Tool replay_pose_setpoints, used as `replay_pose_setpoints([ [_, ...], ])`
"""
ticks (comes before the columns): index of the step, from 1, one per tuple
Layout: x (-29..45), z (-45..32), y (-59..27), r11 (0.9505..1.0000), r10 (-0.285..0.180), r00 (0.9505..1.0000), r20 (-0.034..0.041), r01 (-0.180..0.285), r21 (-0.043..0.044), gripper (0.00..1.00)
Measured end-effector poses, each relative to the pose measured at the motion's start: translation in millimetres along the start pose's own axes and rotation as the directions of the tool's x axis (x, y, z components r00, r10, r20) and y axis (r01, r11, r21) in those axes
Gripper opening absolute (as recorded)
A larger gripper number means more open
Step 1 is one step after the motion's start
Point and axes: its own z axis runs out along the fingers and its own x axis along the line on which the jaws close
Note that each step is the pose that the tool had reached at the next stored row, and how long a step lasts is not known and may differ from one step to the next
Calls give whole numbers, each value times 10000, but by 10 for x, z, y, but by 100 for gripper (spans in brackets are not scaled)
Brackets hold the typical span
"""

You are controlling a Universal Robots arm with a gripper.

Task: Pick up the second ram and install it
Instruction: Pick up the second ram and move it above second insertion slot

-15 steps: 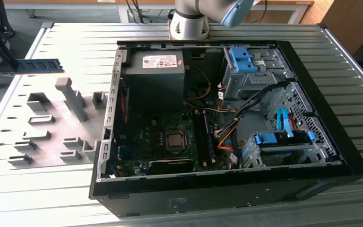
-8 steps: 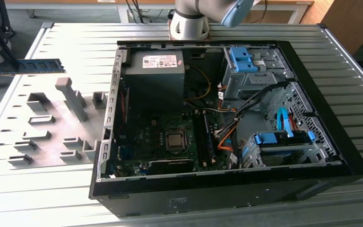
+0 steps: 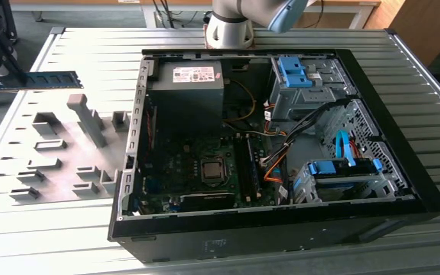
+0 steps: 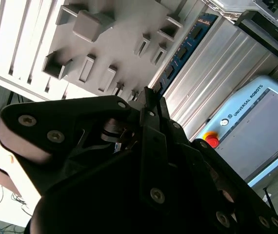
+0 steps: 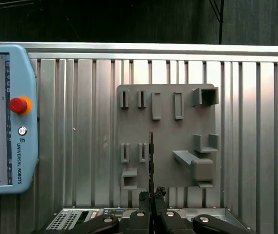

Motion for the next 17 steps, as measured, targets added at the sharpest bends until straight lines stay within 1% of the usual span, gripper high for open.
replay_pose_setpoints([
  [17,-1,-1,-130,10000,0,10000,-1,0,-1,14],
])
